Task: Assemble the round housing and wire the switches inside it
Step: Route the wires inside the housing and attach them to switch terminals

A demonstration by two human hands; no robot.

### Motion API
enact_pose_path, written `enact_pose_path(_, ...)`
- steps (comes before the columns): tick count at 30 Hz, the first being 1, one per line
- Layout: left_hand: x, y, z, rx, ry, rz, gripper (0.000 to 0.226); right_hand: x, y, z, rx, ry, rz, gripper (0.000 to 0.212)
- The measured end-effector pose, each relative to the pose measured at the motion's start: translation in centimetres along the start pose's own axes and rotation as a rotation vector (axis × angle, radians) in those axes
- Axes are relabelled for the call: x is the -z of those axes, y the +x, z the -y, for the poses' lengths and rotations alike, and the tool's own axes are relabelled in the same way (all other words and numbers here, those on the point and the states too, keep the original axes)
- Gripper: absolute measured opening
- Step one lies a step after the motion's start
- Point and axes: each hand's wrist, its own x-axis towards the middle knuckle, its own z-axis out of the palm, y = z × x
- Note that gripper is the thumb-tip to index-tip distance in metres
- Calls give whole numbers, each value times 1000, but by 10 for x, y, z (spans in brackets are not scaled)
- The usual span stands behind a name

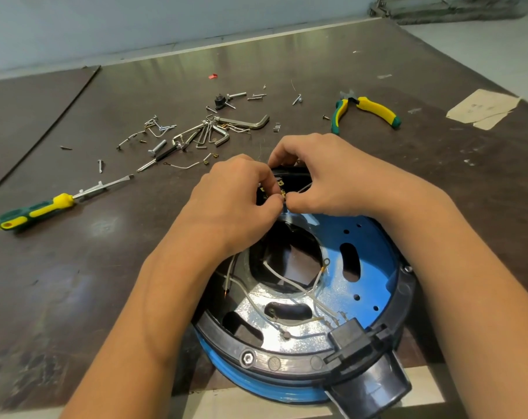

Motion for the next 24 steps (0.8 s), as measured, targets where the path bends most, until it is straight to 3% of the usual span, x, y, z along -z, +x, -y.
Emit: enact_pose_path(24,0,1,5,-28,-5,11,8,0,1,-2,-6,-36,-12,46)
